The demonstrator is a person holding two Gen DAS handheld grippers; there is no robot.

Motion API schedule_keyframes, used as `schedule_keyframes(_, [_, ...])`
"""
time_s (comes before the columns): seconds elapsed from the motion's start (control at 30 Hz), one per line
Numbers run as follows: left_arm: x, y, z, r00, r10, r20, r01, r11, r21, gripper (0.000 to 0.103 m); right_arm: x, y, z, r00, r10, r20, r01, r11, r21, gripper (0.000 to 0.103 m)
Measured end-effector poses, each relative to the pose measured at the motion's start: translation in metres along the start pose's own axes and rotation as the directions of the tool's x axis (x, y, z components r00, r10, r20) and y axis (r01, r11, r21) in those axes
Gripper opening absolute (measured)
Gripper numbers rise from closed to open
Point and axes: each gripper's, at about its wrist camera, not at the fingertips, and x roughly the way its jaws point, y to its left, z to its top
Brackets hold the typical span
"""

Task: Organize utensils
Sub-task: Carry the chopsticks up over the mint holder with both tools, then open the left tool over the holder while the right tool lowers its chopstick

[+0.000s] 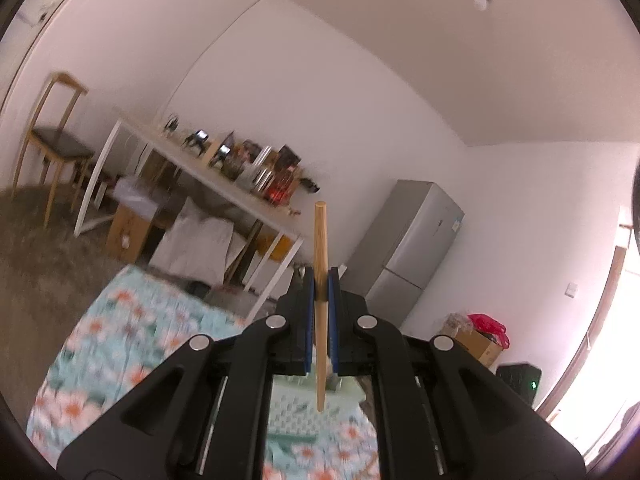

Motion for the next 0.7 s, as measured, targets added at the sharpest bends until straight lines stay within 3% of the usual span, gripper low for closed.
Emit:
schedule_keyframes(0.23, [0.056, -0.008, -0.001, 0.999, 0.034, -0.010, -0.033, 0.996, 0.077, 0.005, 0.005, -0.005, -0.001, 1.000, 0.003, -0.014, -0.003, 1.000, 0.005, 0.007])
schedule_keyframes(0.47, [0.112, -0.010, -0.028, 0.990, 0.093, -0.106, -0.078, 0.987, 0.139, 0.005, 0.012, -0.008, -0.002, 1.000, 0.004, -0.029, -0.003, 1.000, 0.010, 0.007])
schedule_keyframes(0.63, [0.127, -0.010, -0.046, 0.982, 0.105, -0.160, -0.081, 0.985, 0.150, 0.005, 0.015, -0.009, -0.003, 0.999, 0.004, -0.035, -0.003, 1.000, 0.010, 0.007])
schedule_keyframes(0.7, [0.127, -0.007, -0.048, 0.981, 0.098, -0.170, -0.075, 0.988, 0.136, 0.010, 0.016, -0.010, -0.003, 0.999, 0.002, -0.034, -0.001, 1.000, 0.010, 0.007])
